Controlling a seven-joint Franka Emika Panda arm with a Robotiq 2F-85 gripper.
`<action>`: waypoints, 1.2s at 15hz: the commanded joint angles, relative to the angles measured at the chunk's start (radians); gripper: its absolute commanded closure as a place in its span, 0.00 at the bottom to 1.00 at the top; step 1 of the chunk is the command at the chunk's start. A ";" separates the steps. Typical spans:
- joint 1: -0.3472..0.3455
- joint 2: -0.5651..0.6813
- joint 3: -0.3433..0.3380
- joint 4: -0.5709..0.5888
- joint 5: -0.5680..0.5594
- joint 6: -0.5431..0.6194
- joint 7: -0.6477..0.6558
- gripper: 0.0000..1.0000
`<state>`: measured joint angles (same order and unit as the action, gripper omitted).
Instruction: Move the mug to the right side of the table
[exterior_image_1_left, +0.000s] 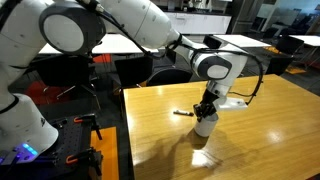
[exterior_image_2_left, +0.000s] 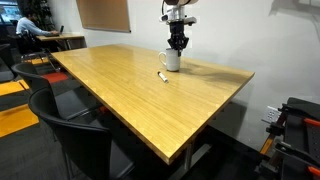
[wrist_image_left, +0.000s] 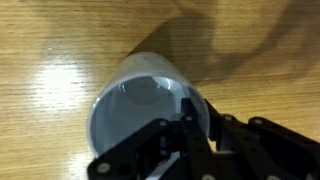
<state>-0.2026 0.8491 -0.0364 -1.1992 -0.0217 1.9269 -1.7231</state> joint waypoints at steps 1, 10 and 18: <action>-0.006 -0.043 0.016 -0.037 -0.019 -0.017 0.001 0.97; -0.008 -0.093 0.025 -0.114 -0.015 0.015 -0.007 0.97; -0.005 -0.156 0.029 -0.209 -0.018 0.069 -0.009 0.97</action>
<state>-0.2022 0.7669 -0.0182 -1.3175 -0.0217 1.9544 -1.7237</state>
